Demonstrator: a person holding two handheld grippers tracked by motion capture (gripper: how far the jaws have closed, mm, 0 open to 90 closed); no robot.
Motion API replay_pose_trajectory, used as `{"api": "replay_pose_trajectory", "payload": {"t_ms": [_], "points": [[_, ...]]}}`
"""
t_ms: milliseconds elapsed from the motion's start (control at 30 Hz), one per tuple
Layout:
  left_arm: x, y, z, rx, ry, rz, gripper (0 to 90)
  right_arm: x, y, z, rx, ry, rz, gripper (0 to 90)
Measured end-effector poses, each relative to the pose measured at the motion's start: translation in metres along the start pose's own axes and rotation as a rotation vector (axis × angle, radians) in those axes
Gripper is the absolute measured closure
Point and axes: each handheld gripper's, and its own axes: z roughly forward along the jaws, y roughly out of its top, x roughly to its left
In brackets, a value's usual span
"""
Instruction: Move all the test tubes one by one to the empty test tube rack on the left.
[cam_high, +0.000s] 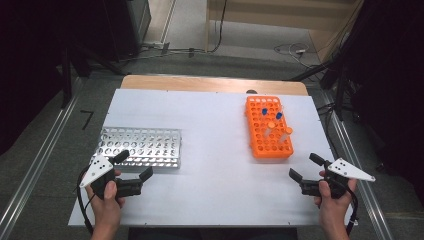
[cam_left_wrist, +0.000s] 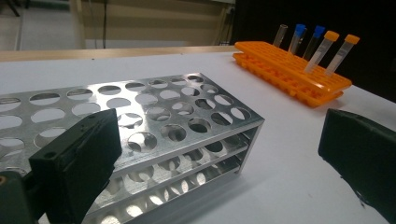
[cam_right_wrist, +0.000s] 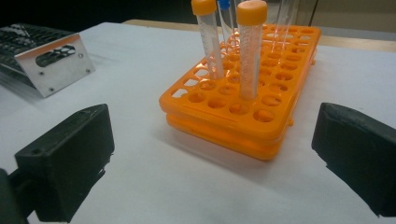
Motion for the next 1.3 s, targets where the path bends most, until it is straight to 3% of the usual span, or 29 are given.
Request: {"api": "replay_pose_trajectory", "payload": {"t_ms": [100,333,600,867,1100,1200,1300], "points": [[-0.003,0.001,0.001,0.000,-0.010,0.014,0.0,-0.001,0.001,-0.001,-0.010,0.006,0.025,0.0],[-0.008,0.001,0.005,0.011,-0.017,0.023,0.0,-0.003,0.011,-0.004,-0.015,-0.017,0.022,0.0],[-0.011,0.002,0.006,0.007,-0.024,0.027,0.0,-0.007,0.024,0.012,0.016,-0.030,0.034,6.2],[-0.013,0.003,0.006,0.007,-0.029,0.012,0.0,-0.018,0.030,0.040,0.055,-0.061,0.067,23.3],[-0.014,0.003,0.009,0.013,-0.038,0.019,0.0,-0.025,0.029,0.063,0.093,-0.037,0.078,36.8],[-0.015,0.003,0.009,0.013,-0.038,0.020,0.0,-0.027,0.028,0.071,0.100,-0.053,0.085,44.1],[-0.015,0.003,0.009,0.016,-0.039,0.021,0.0,-0.027,0.027,0.077,0.109,-0.077,0.080,45.7]]}}
